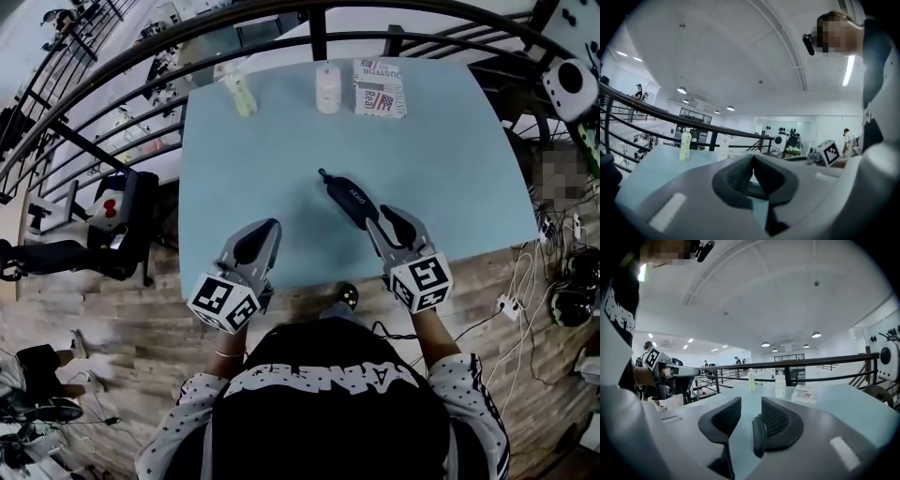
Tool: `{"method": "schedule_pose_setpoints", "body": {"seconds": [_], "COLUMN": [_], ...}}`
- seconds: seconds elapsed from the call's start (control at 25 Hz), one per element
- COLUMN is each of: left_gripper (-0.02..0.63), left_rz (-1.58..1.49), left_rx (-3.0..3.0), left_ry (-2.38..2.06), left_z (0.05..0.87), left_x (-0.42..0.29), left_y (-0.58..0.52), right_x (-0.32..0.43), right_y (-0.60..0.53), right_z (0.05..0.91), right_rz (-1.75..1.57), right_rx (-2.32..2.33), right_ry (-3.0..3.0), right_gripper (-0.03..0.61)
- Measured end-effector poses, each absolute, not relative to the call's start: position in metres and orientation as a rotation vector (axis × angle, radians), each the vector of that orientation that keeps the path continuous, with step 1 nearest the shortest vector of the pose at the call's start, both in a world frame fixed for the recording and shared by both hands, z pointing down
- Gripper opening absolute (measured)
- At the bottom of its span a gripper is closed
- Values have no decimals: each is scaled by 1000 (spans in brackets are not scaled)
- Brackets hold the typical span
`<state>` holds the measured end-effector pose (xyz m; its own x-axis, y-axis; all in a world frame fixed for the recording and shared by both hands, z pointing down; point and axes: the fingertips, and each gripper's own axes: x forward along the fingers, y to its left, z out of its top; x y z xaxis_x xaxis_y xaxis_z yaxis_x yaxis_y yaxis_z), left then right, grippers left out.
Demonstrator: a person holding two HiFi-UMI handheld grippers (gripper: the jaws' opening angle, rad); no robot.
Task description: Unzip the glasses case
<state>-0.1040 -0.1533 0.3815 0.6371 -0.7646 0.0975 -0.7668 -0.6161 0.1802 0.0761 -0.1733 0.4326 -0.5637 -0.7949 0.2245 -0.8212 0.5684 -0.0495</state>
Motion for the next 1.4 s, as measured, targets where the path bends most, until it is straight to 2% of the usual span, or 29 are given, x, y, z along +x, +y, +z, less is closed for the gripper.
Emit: {"method": "schedule_pose_setpoints", "body": {"seconds": [0.24,0.36,0.52,0.68,0.8,1.0,1.4], "left_gripper": [0,0,0,0,0,0,0], "left_rz": [-7,2,21,15,8,22,38], "left_rx": [2574,2564,2531,2497,2469,2484,2485], "left_ry": [-1337,-1373,-1423,-1433,-1430,-1433,-1357], "left_z": [394,400,407,410,412,411,416], "left_x": [-87,-80,-74,-72,-75,-86,-103], "left_y": [-167,-171,-175,-177,-181,-189,-208], "right_x": [89,91,86,78,73,65,59], "right_y": [-202,-214,-227,-238,-245,-256,-265], "right_z": [486,510,539,566,587,605,629], "right_rz": [287,297,312,318,326,329,379], "right_rx": [1235,1166,1087,1027,1008,999,1014], "right_ry": [-2550,-2520,-2475,-2384,-2321,-2265,-2178], "right_gripper": [173,231,277,373,415,433,424]}}
